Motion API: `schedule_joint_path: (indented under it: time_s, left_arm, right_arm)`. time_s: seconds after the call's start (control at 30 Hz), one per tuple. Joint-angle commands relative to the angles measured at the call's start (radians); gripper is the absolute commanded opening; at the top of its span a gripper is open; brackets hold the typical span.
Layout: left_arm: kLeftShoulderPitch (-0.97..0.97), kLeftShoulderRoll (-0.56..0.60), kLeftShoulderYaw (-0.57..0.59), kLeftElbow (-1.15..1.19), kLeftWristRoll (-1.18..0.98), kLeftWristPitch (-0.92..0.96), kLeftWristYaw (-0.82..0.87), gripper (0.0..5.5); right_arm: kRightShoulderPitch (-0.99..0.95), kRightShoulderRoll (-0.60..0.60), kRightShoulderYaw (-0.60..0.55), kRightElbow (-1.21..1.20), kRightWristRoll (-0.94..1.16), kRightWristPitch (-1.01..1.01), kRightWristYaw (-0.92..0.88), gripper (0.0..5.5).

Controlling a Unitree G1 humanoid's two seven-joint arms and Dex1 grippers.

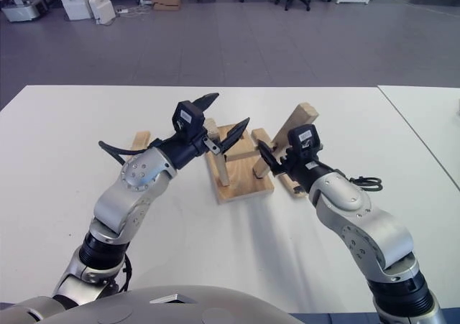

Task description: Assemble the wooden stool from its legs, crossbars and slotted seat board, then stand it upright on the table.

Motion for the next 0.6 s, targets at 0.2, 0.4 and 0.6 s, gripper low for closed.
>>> schedule_joint_path:
  time_s: [0.2, 0.4, 0.6]
  left_arm:
    - [0.018, 0.011, 0.072, -0.105, -0.024, -0.101, -0.032, 4.46]
    - [-0.321, 0.043, 0.368, -0.236, -0.423, 0.145, -0.025, 4.46]
    - [-0.271, 0.096, 0.276, -0.003, -0.463, 0.311, -0.072, 4.46]
  right_arm:
    - [0.070, 0.023, -0.251, -0.065, 0.241, -0.034, 0.218, 4.44]
    - [-0.269, -0.166, -0.526, 0.159, 0.627, 0.008, 0.369, 4.44]
    - [-0.416, -0.132, -0.242, 0.447, 0.453, 0.093, 0.453, 4.44]
